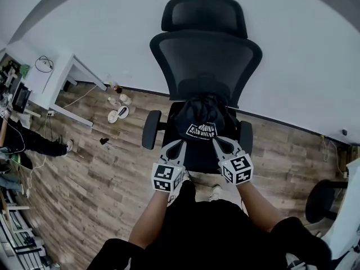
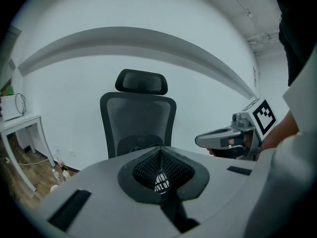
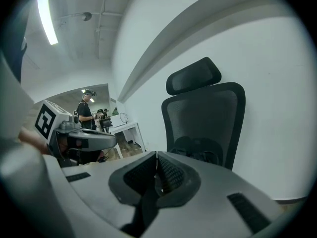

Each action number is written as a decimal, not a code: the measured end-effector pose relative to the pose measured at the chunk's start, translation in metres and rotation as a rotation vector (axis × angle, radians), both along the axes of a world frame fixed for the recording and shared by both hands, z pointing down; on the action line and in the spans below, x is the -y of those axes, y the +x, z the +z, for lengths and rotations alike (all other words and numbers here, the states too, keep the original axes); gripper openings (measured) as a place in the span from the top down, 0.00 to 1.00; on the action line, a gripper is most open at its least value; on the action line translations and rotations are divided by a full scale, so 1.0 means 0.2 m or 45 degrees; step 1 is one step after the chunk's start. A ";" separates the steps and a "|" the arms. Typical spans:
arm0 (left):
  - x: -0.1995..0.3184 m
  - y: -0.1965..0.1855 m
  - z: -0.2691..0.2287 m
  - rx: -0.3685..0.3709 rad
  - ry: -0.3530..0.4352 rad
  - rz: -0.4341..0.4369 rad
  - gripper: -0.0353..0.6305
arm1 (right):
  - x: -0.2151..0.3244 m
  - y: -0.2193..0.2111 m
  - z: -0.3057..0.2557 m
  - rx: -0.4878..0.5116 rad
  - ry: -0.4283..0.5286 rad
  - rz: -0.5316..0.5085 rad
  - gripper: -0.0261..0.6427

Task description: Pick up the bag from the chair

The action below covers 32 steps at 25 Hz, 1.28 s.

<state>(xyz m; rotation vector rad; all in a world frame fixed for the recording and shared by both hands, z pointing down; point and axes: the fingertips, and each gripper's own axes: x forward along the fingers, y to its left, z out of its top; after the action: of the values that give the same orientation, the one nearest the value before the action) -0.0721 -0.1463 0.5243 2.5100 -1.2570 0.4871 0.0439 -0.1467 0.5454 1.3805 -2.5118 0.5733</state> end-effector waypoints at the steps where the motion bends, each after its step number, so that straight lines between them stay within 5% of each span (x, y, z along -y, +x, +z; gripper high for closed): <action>1: 0.05 -0.01 0.01 0.000 -0.005 0.017 0.91 | 0.05 -0.02 0.00 0.000 0.000 0.012 0.93; 11: 0.42 -0.12 0.10 -0.022 -0.062 0.194 0.91 | 0.34 -0.15 0.08 -0.058 -0.078 0.177 0.93; 19: 0.60 -0.11 0.20 0.010 -0.104 0.299 0.91 | 0.42 -0.05 0.17 -0.122 -0.127 0.317 0.93; 32: 0.79 -0.03 0.46 0.082 -0.239 0.205 0.91 | 0.57 0.19 0.50 -0.229 -0.317 0.314 0.91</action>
<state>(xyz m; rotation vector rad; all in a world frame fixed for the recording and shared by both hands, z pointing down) -0.0778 -0.3045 0.6171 2.4631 -0.9841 0.6950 0.0812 -0.2602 0.6449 1.5754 -2.0671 0.7425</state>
